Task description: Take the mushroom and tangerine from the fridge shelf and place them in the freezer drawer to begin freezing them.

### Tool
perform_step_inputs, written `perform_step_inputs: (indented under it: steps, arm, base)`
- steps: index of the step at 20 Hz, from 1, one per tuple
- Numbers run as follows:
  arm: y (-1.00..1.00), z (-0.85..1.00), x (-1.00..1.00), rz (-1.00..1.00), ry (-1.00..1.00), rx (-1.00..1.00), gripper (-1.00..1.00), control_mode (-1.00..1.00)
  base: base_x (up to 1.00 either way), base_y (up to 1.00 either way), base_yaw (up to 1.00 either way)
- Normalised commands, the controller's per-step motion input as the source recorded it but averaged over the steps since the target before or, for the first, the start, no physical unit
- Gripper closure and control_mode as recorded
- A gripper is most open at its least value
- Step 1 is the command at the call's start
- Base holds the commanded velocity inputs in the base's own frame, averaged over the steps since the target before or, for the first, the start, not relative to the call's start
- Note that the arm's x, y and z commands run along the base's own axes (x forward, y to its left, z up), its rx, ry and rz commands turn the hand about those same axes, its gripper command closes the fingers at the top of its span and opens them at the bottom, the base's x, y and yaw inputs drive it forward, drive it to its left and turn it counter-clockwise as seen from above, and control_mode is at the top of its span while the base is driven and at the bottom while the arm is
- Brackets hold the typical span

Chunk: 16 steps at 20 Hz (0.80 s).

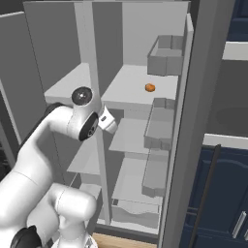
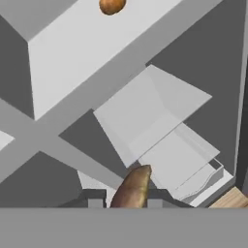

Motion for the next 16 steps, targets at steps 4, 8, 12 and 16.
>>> perform_step_inputs:
  steps: [4, 8, 12, 16]
  arm:
    - [0.0, -0.34, -0.04, 0.0, 0.02, 0.0, 1.0, -1.0]
    - [0.01, -0.24, -0.6, 0.01, 0.0, 0.0, 1.0, 1.0]
    - [0.0, 0.0, 0.0, 0.0, 0.0, 0.0, 1.0, 1.0]
    - [0.0, 0.0, 0.0, 0.0, 0.0, 0.0, 1.0, 1.0]
  base:
    - [0.0, 0.0, 0.0]
    - [-0.25, 0.02, 0.01]
    - [-0.89, 0.17, 0.08]
    - [-0.47, 0.29, 0.1]
